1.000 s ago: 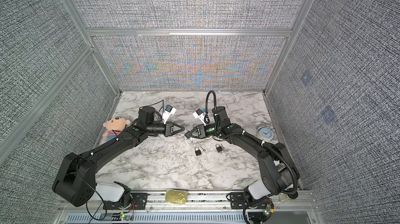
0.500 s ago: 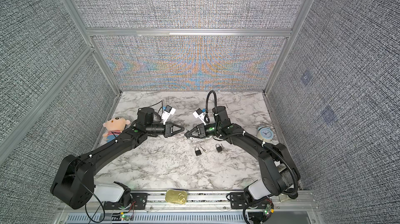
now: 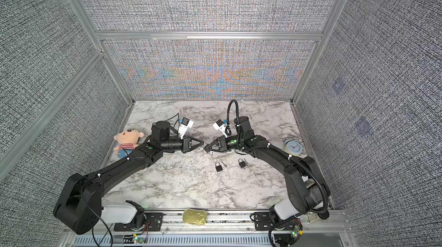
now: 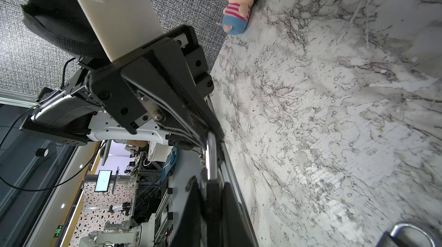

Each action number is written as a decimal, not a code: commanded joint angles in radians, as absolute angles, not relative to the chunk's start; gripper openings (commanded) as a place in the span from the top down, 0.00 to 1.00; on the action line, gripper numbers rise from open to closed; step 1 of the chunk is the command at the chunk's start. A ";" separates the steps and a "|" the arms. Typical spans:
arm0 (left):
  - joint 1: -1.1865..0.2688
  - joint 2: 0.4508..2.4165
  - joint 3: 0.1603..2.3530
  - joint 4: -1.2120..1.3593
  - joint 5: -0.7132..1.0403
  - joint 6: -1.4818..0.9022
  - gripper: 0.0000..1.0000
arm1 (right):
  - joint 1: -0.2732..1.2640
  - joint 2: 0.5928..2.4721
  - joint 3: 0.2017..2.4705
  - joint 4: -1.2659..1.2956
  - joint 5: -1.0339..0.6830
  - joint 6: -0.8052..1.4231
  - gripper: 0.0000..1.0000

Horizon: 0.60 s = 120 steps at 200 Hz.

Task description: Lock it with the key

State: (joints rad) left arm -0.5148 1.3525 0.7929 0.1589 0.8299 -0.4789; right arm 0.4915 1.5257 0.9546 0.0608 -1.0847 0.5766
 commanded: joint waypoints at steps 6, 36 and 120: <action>-0.541 1.360 0.781 0.077 0.876 -0.485 1.00 | 0.492 1.524 0.978 0.227 -1.096 0.573 1.00; -0.569 1.363 0.772 0.095 0.874 -0.495 1.00 | 0.493 1.537 0.988 0.238 -1.094 0.584 1.00; -0.557 1.332 0.769 0.132 0.840 -0.530 1.00 | 0.493 1.546 0.978 0.199 -1.090 0.548 1.00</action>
